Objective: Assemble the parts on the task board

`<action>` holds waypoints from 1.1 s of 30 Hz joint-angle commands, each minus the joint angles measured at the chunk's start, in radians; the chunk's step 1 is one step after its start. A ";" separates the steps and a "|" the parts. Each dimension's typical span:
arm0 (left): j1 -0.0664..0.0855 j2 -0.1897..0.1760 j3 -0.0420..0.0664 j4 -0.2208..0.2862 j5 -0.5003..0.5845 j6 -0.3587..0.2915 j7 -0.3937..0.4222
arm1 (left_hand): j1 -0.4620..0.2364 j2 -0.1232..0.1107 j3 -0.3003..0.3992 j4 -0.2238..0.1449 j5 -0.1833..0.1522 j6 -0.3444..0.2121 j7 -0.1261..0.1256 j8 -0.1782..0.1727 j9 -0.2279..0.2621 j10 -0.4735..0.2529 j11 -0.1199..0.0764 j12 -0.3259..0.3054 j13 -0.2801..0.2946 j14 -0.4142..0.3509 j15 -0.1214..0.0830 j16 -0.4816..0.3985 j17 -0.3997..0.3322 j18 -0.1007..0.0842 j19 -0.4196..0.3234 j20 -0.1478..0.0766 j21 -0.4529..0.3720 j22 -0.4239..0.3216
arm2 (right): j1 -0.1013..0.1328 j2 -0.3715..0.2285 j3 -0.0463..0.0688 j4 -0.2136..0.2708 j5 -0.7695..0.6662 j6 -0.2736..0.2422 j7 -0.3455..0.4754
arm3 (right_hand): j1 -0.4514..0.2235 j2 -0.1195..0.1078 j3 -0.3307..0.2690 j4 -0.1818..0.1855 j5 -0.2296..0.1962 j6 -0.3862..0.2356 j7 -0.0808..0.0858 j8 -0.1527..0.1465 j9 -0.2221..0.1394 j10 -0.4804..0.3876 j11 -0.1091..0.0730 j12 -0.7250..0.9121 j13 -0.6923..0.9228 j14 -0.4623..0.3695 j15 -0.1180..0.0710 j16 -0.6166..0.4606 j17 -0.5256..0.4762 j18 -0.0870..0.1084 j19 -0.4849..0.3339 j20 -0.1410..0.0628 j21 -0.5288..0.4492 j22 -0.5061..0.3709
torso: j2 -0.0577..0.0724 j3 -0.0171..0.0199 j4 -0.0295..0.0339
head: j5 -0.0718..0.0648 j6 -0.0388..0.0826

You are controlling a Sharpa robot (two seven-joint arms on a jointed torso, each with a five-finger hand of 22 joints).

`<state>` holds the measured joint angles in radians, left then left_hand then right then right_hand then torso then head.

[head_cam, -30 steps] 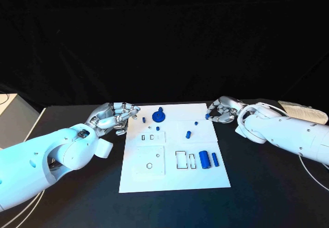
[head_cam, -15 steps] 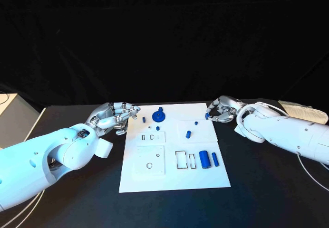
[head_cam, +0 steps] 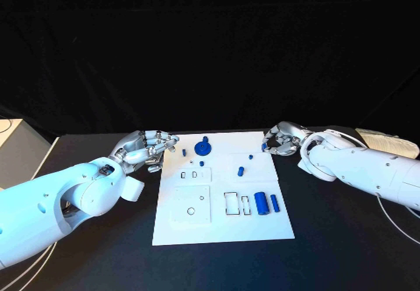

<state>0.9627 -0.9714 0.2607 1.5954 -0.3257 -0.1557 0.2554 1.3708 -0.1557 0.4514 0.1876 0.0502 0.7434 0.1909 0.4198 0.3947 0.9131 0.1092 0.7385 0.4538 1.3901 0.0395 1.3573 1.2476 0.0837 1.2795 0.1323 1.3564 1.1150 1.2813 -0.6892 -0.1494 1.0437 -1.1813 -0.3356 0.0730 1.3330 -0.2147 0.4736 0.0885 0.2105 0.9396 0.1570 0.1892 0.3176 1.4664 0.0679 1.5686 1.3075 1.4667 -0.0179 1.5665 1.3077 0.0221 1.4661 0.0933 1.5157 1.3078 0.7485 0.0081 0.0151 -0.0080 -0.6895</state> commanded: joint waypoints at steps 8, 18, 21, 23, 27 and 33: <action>0.000 -0.001 0.000 0.005 0.002 0.019 0.001 | 0.000 0.003 0.003 -0.002 -0.001 -0.005 0.004 0.004 0.001 0.005 0.002 -0.005 -0.002 0.009 0.000 0.004 -0.001 0.010 0.006 0.003 0.004 0.000 | 0.000 0.013 0.000 -0.015 -0.011 0.012 -0.003 | -0.015 0.000 0.004 0.002 -0.008 -0.008 0.000 -0.006 -0.001 0.104 0.008 0.002 0.263 0.102 0.002 0.000 0.254 -0.007 0.066 -0.003 -0.002 0.225 | 0.001 0.0002 0.0003 | 0.001 0.000; 0.000 -0.002 0.000 0.007 0.002 0.019 -0.001 | 0.000 0.003 0.003 -0.002 -0.001 -0.005 0.004 0.004 0.001 0.005 0.002 -0.005 -0.002 0.009 0.000 0.004 -0.001 0.010 0.006 0.003 0.004 0.000 | 0.000 0.025 -0.002 -0.031 -0.011 0.019 -0.004 | -0.016 0.001 0.004 0.003 -0.009 -0.007 0.000 -0.006 -0.001 0.104 0.009 0.002 0.263 0.102 0.002 0.000 0.252 -0.006 0.065 -0.002 -0.004 0.223 | 0.001 0.0011 0.0006 | 0.003 -0.003; 0.000 -0.002 0.000 0.007 0.002 0.019 -0.001 | 0.000 0.003 0.003 -0.002 -0.001 -0.005 0.004 0.004 0.001 0.005 0.002 -0.005 -0.002 0.009 0.000 0.004 -0.001 0.010 0.006 0.003 0.004 0.000 | 0.000 0.028 -0.002 -0.035 -0.011 0.020 -0.005 | -0.018 0.001 0.004 0.004 -0.010 -0.006 0.000 -0.005 -0.001 0.104 0.009 0.002 0.263 0.102 0.003 0.000 0.253 -0.006 0.065 -0.002 -0.004 0.224 | 0.000 0.0009 0.0005 | 0.004 -0.004; 0.000 -0.002 0.000 0.007 0.002 0.019 -0.001 | 0.000 0.003 0.003 -0.002 -0.001 -0.005 0.004 0.004 0.001 0.005 0.002 -0.005 -0.002 0.009 0.000 0.004 -0.001 0.010 0.006 0.003 0.004 0.000 | 0.000 0.030 -0.002 -0.037 -0.011 0.022 -0.006 | -0.018 0.001 0.004 0.004 -0.010 -0.006 0.000 -0.005 -0.001 0.104 0.009 0.002 0.263 0.102 0.003 0.000 0.253 -0.006 0.065 -0.002 -0.004 0.224 | 0.000 0.0009 0.0002 | 0.004 -0.004; 0.000 -0.003 0.000 0.007 0.002 0.020 -0.001 | 0.000 0.003 0.003 -0.002 -0.001 -0.005 0.004 0.004 0.001 0.005 0.002 -0.005 -0.002 0.009 0.000 0.004 -0.001 0.010 0.006 0.003 0.004 0.000 | 0.000 0.031 -0.003 -0.040 -0.011 0.024 -0.006 | -0.019 0.002 0.004 0.005 -0.010 -0.005 0.000 -0.005 -0.001 0.104 0.009 0.002 0.263 0.102 0.003 0.000 0.253 -0.007 0.066 -0.002 -0.003 0.224 | 0.000 0.0008 -0.0008 | 0.004 -0.006; 0.000 -0.003 0.000 0.007 0.002 0.019 -0.002 | 0.000 0.003 0.003 -0.002 -0.001 -0.005 0.004 0.004 0.001 0.005 0.002 -0.005 -0.002 0.009 0.000 0.004 -0.001 0.010 0.006 0.003 0.004 0.000 | -0.001 0.032 -0.003 -0.042 -0.011 0.028 -0.007 | -0.021 0.007 0.005 0.007 -0.010 0.003 -0.002 -0.001 0.001 0.104 0.008 0.002 0.263 0.102 0.003 0.000 0.253 -0.007 0.066 -0.001 -0.003 0.225 | 0.001 0.0009 -0.0014 | 0.004 -0.007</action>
<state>0.9626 -0.9753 0.2603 1.5993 -0.3257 -0.1532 0.2500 1.3708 -0.1557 0.4514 0.1876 0.0502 0.7434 0.1909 0.4198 0.3945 0.9131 0.1092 0.7385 0.4527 1.3901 0.0395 1.3573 1.2475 0.0837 1.2795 0.1323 1.3564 1.1151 1.2808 -0.6581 -0.1522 1.0024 -1.1824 -0.3262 0.0658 1.3183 -0.2077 0.4763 0.0913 0.2052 0.9396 0.1570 0.1892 0.3177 1.4664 0.0679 1.5686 1.3081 1.4666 -0.0179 1.5665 1.3075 0.0221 1.4661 0.0933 1.5156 1.3074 0.7489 0.0090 0.0141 -0.0035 -0.6959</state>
